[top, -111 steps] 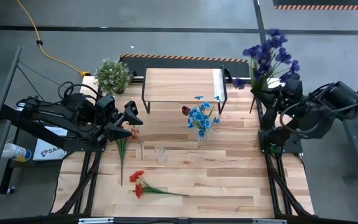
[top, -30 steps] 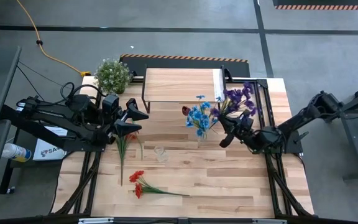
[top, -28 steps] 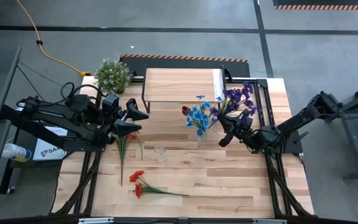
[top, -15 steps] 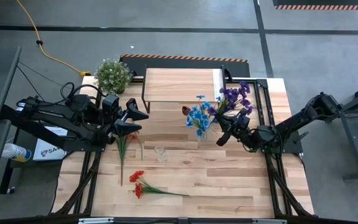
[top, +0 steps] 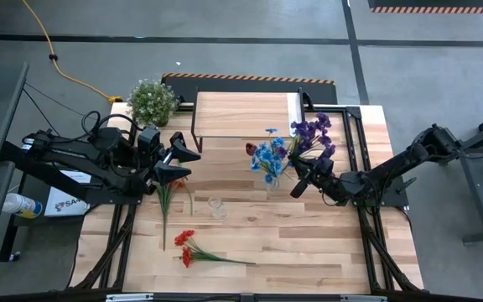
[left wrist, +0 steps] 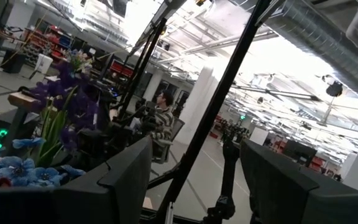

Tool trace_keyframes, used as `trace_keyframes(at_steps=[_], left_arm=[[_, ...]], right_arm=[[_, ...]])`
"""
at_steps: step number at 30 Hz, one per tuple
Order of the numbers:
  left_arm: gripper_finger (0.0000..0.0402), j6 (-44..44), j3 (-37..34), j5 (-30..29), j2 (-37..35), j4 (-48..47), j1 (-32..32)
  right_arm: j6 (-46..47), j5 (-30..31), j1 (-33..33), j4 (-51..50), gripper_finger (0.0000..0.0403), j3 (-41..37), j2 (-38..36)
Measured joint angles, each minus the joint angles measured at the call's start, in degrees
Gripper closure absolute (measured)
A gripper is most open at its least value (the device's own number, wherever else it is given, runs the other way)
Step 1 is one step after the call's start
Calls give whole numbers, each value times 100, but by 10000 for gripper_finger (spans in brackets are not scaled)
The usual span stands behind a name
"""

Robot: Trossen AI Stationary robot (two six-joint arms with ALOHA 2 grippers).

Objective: Pick and place flowers into a vace then onto a shelf
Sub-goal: Put the purple flower into the right transparent vase

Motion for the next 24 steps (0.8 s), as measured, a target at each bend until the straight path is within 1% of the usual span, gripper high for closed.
trace_keyframes(at_steps=[6,10,17,24], left_arm=[[124,1,0,0,-1,1,0],[124,0,0,0,0,1,0],[124,0,0,0,-1,1,0],[124,0,0,7,-2,-1,-2]], right_arm=[[261,-73,0,-211,396,0,0],[341,-268,0,-250,395,0,-1],[617,-442,0,-325,361,0,-4],[623,-895,0,-316,345,0,-4]])
